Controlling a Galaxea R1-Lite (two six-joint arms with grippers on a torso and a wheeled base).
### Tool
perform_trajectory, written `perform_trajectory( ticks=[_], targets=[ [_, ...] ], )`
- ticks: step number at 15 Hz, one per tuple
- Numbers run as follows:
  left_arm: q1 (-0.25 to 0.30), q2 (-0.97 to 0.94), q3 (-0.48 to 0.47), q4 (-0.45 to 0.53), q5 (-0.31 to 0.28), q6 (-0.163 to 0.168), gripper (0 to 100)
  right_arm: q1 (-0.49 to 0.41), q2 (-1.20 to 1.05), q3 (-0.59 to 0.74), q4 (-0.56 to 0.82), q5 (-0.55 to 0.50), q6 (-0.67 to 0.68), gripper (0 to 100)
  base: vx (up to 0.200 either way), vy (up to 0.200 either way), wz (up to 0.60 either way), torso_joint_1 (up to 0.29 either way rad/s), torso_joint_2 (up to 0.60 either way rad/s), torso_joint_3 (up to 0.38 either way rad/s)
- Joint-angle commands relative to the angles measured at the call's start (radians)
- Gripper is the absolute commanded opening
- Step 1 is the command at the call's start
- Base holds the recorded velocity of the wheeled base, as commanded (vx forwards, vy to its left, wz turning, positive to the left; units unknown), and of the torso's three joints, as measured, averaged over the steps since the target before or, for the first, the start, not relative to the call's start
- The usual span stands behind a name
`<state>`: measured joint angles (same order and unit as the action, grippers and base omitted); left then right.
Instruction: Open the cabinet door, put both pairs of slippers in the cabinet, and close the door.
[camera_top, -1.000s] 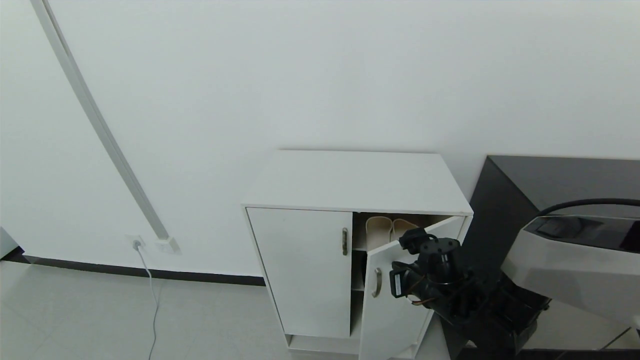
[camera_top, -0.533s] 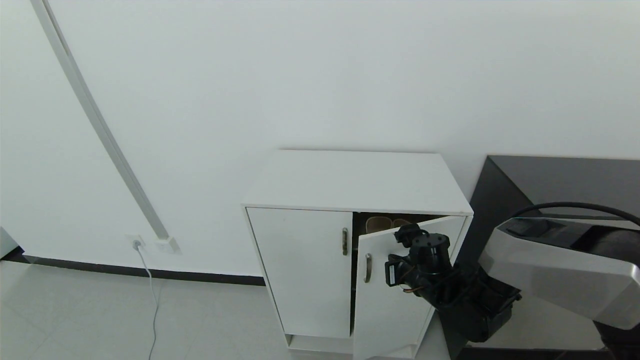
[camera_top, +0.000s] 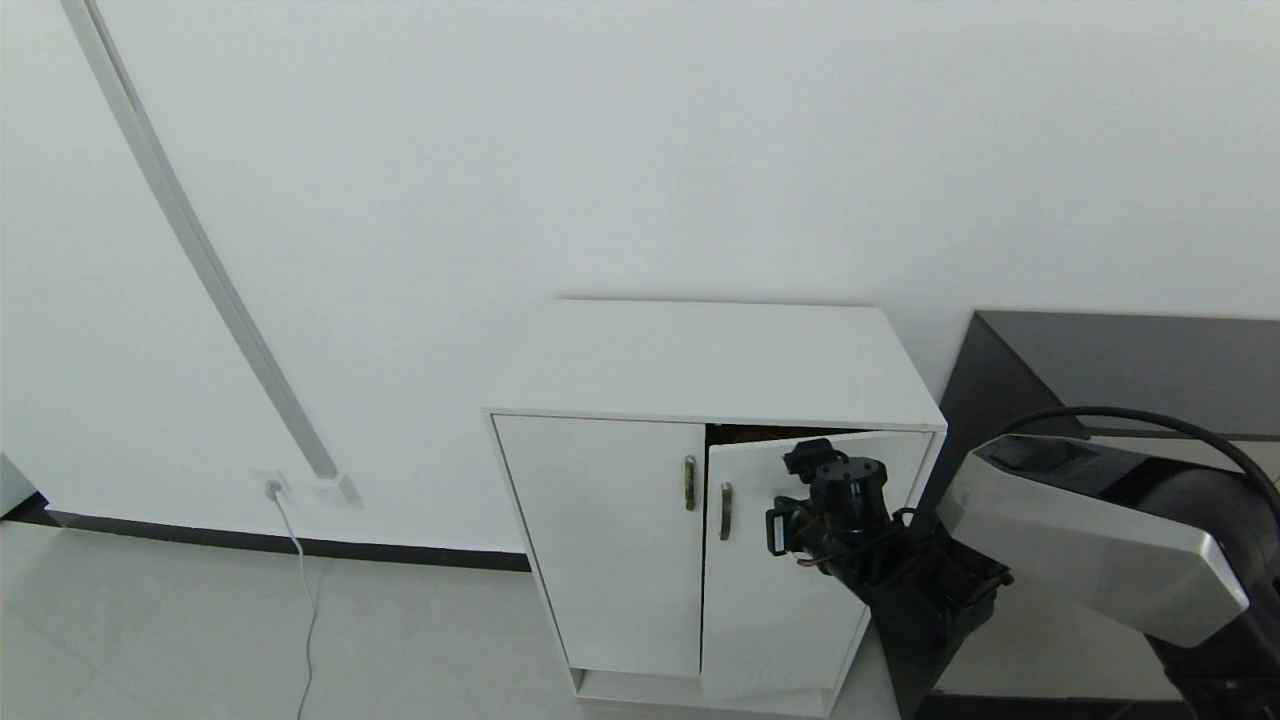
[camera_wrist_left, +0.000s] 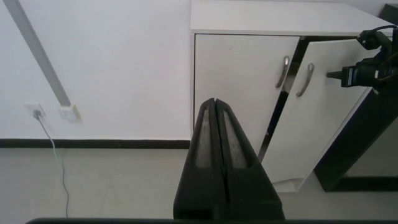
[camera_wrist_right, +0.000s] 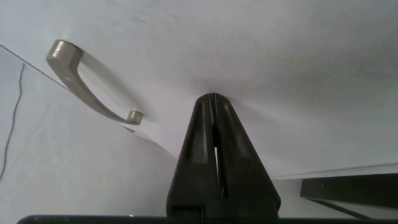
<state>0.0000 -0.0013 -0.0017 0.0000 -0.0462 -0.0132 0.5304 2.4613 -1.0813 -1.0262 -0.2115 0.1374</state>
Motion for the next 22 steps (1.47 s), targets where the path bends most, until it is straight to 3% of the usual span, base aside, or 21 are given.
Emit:
perform_trajectory(
  ticks=[1,11,22],
  targets=[
    [0.0,0.001,0.0,0.0,0.0,-0.001,0,-0.006,0.013,-0.016,0.001,0.0,-0.002,0,0.0,0.0,0.0,0.0,0.0,0.0],
    [0.0,0.001,0.0,0.0,0.0,-0.001,0,-0.02,0.044,-0.124,0.084,0.0,-0.002,0,0.0,0.0,0.0,0.0,0.0,0.0],
    [0.0,0.001,0.0,0.0,0.0,-0.001,0,-0.02,0.053,-0.151,0.098,0.0,-0.002,0,0.0,0.0,0.0,0.0,0.0,0.0]
  ],
)
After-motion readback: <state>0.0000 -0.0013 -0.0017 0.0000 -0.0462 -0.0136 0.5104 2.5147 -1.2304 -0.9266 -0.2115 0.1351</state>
